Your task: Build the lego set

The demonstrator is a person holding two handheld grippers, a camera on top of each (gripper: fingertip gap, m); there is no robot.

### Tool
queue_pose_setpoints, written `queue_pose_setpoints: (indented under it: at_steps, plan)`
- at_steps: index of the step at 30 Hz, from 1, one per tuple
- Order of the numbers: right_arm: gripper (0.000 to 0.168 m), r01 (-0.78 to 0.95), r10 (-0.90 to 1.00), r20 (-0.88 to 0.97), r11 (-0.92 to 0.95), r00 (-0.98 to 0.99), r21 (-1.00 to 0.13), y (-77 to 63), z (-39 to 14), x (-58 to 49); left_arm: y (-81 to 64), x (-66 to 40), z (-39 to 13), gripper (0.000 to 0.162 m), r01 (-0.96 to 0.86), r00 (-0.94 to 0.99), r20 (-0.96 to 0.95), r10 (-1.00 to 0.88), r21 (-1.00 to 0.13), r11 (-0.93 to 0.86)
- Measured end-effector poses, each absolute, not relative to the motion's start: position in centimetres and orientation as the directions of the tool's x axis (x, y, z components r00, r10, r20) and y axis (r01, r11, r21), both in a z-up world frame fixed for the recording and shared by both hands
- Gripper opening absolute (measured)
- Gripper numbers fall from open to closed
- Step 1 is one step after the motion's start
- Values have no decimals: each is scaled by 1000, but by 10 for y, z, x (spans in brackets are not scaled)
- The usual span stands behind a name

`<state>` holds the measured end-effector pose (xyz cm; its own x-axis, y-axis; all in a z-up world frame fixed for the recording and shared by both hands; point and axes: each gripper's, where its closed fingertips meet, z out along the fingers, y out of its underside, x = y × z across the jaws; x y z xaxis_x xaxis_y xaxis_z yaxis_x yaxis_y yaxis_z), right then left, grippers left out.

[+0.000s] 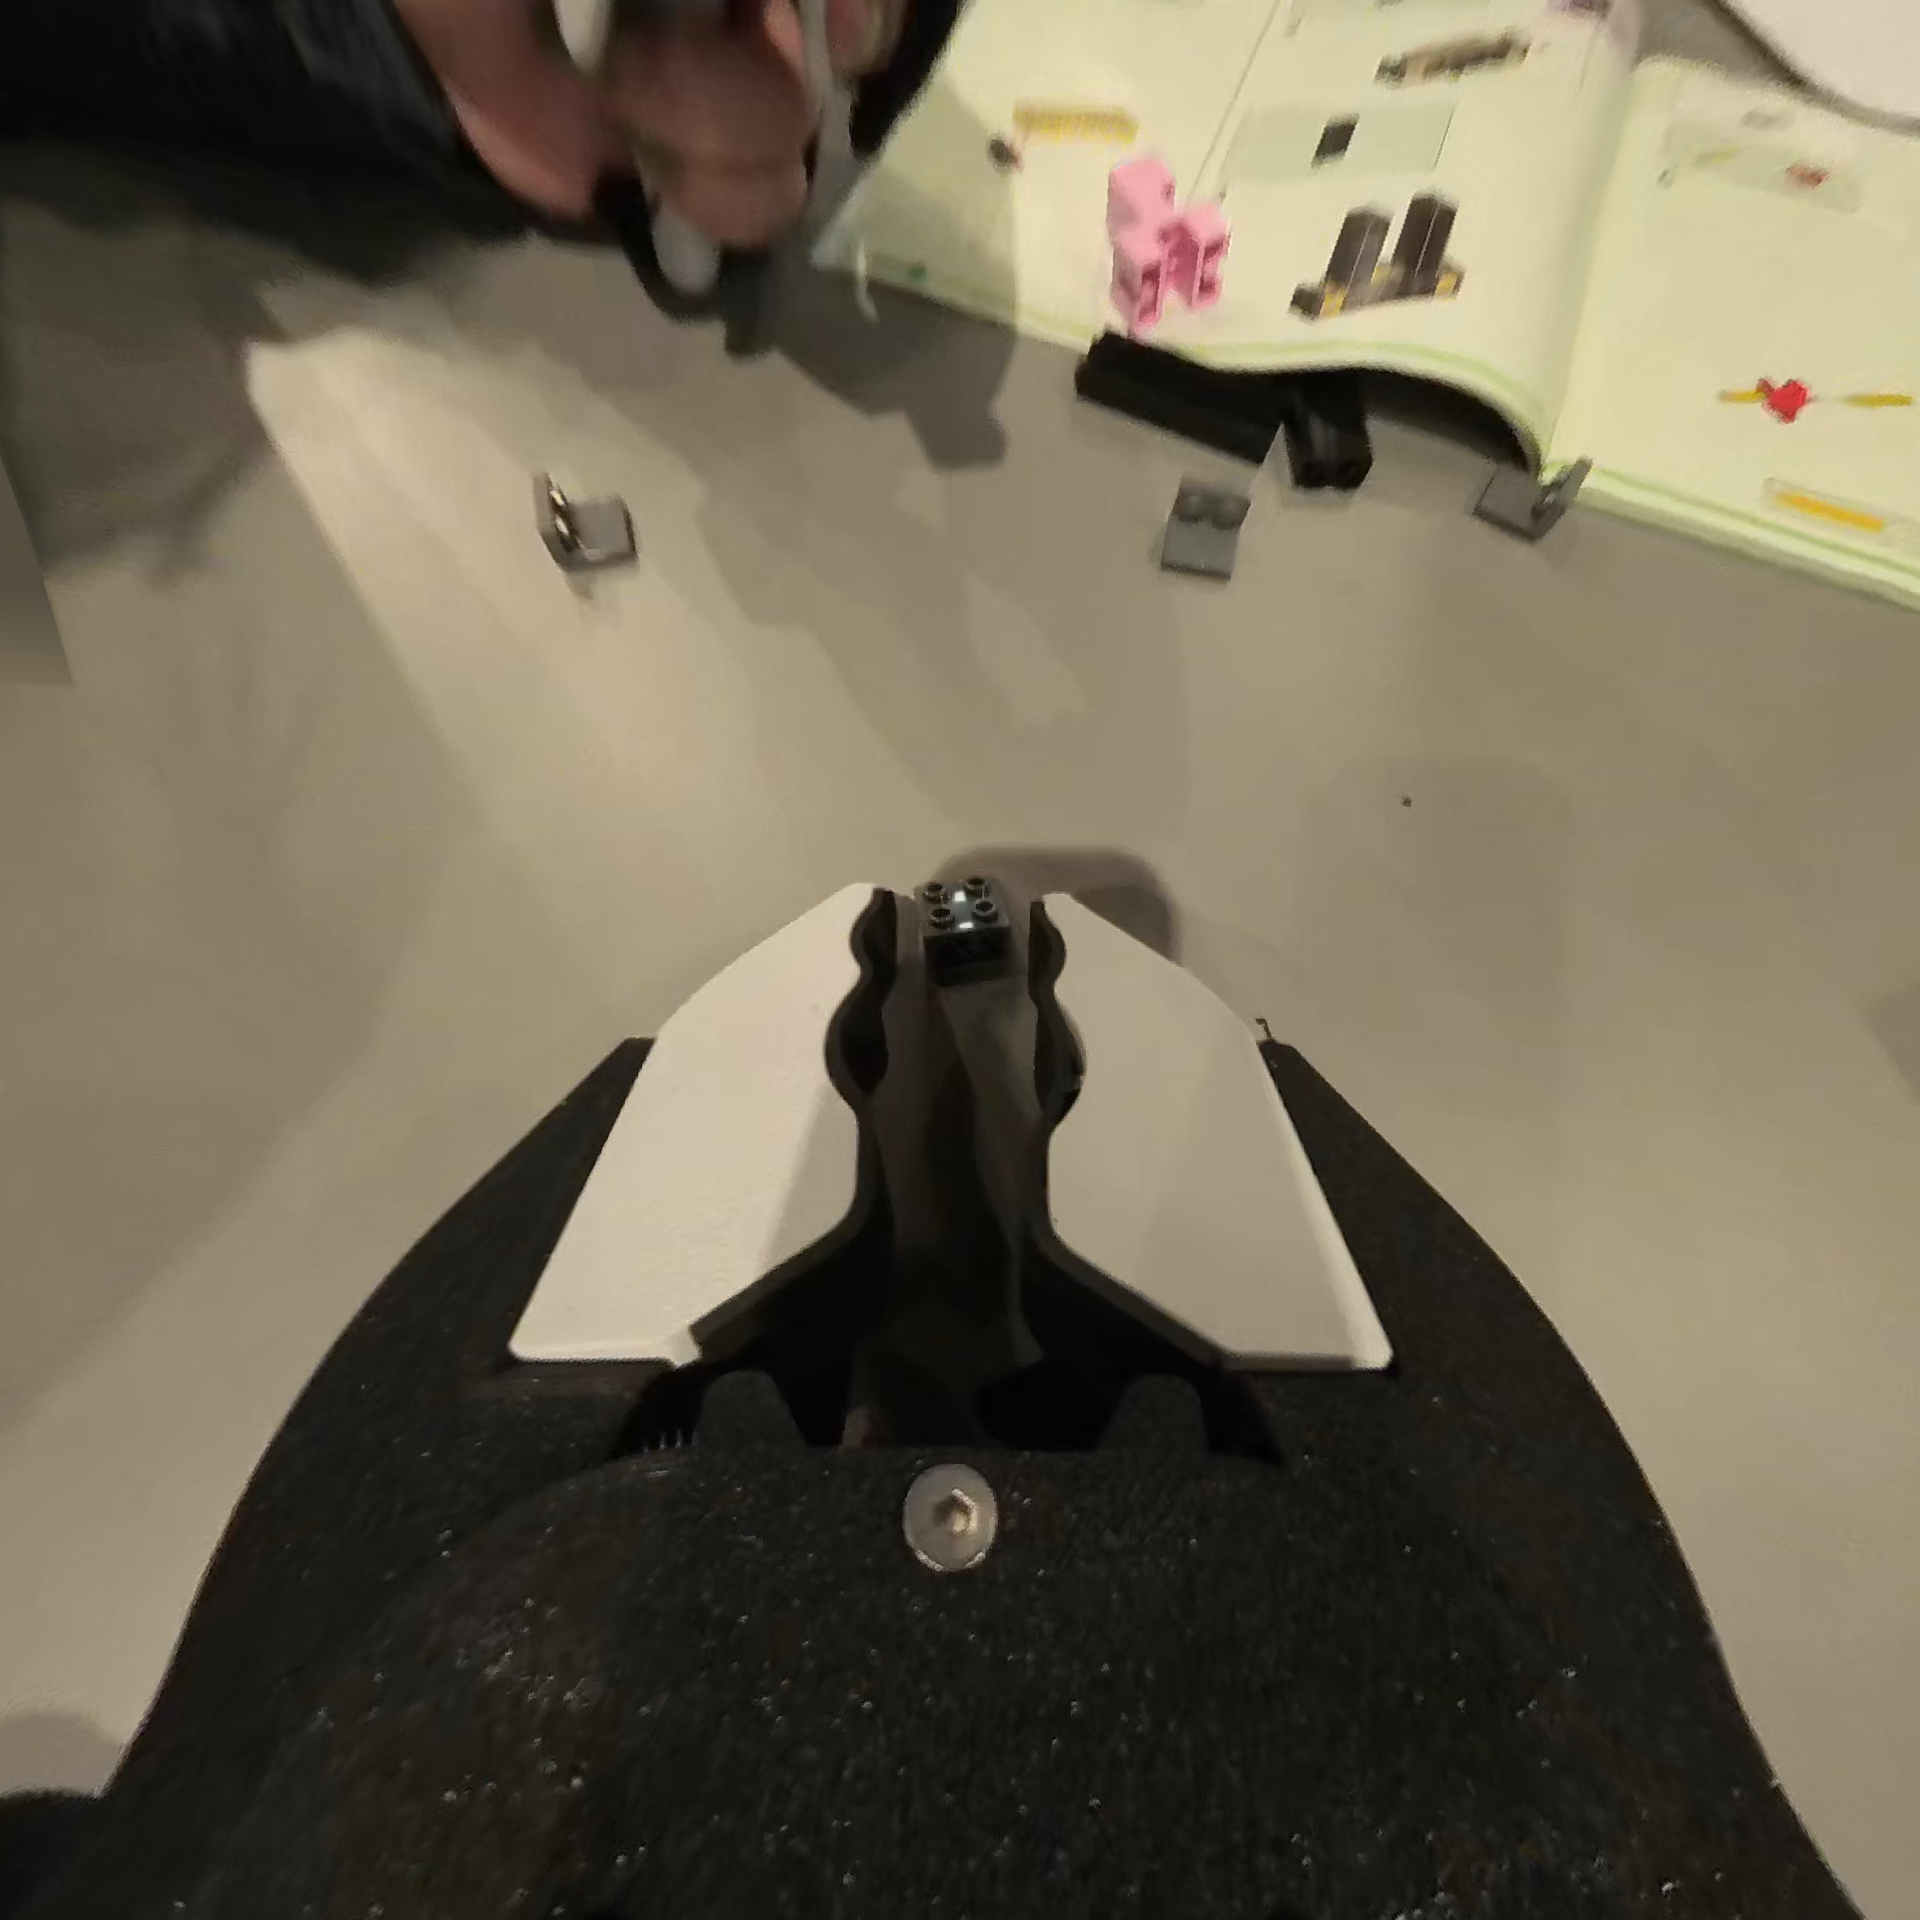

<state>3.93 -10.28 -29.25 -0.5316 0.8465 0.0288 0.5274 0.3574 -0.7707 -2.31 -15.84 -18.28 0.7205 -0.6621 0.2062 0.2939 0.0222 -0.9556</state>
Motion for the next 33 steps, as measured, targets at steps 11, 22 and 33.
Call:
queue_pose_setpoints:
  at_steps: [11, 22, 33]
  plan:
    - [14, 395, 873, 24, 245, -487, -885, -108, -262, 18, -158, -23, -184, 22, 286, 723, 204, -660, -958, 18]
    - [14, 194, 865, -17, 93, -502, -977, -125, -228, 3, -156, -21, -186, 22, 266, 734, 193, -651, -964, 14]
    - [14, 139, 890, -58, 6, -453, -990, -110, -213, 5, -153, -20, -189, 21, 233, 756, 179, -630, -973, 3]
